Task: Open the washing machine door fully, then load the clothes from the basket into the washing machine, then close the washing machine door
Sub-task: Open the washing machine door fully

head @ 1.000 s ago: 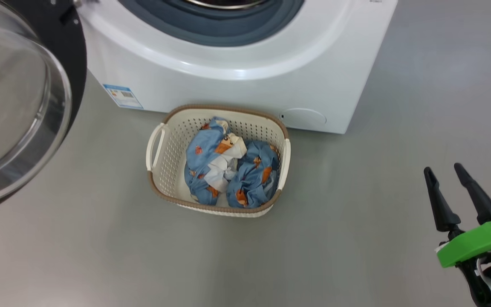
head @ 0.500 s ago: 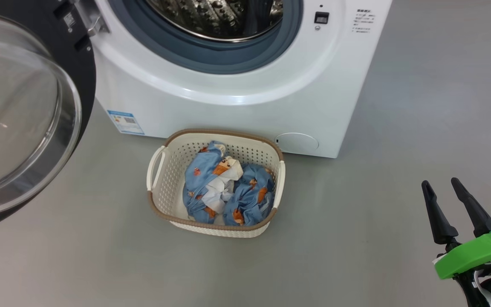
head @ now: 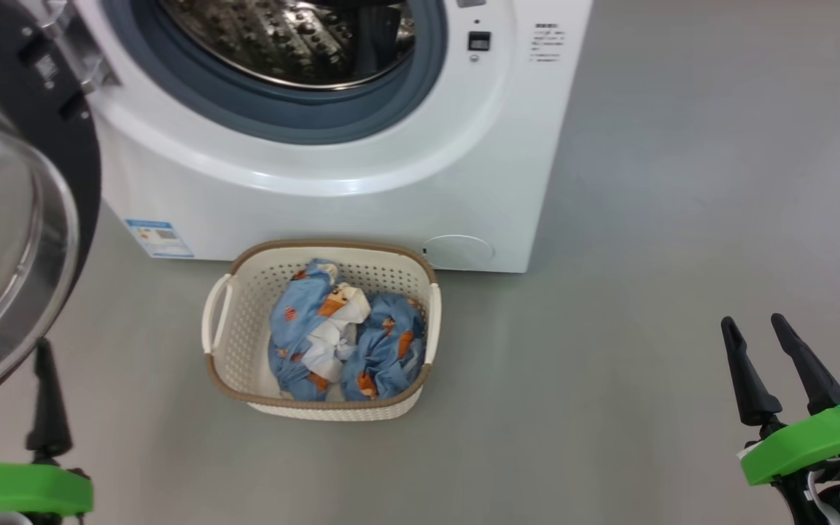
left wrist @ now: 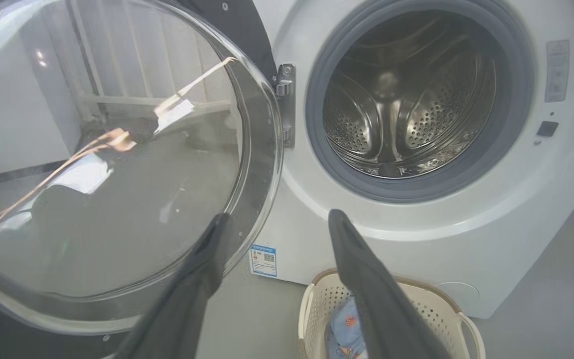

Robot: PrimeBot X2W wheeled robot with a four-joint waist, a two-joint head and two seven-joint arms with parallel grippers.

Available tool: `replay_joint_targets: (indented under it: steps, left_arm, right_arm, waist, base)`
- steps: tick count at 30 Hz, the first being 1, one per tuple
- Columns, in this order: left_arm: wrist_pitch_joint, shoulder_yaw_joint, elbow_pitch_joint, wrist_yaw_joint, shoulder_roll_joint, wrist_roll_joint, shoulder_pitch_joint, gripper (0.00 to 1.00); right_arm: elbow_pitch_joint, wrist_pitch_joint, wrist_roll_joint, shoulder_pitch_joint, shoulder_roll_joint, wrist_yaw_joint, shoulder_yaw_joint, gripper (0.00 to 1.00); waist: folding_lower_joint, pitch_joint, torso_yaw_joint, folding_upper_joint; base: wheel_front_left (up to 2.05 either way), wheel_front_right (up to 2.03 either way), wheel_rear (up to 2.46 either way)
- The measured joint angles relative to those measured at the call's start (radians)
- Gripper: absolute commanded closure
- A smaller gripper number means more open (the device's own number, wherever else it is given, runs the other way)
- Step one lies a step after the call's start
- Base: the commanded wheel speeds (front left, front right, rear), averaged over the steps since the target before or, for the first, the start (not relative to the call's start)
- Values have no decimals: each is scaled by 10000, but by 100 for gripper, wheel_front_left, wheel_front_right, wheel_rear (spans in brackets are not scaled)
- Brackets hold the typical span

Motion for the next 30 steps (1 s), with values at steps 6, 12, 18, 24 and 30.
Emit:
replay_joint_targets:
  steps: [6, 12, 18, 24, 30]
  left_arm:
    - [0, -780, -155, 0, 59, -504, 100, 0]
    - [0, -1402, -309, 0, 245, -725, 277, 0]
    - [0, -1918, -453, 0, 276, -924, 314, 0]
    - [0, -2132, -612, 0, 309, -988, 504, 0]
    - [0, -2293, -694, 0, 309, -1070, 840, 0]
  right_arm:
    - [-15, 0, -2, 35, 69, 0, -48, 0]
    - [-19, 0, -6, 175, 107, 0, -69, 0]
    - [-19, 0, -6, 177, 113, 0, -130, 0]
    - [-21, 0, -6, 245, 117, 0, -232, 0]
    - [-12, 0, -6, 574, 121, 0, -244, 0]
  waist:
    - [0, -49, -518, 0]
    - [0, -96, -1092, 0]
    - [0, -151, -1641, 0]
    - [0, -250, -2006, 0]
    - [0, -448, -2268, 0]
  base:
    - [0, 0, 0]
    - [0, 0, 0]
    - [0, 0, 0]
    - [0, 0, 0]
    - [0, 0, 0]
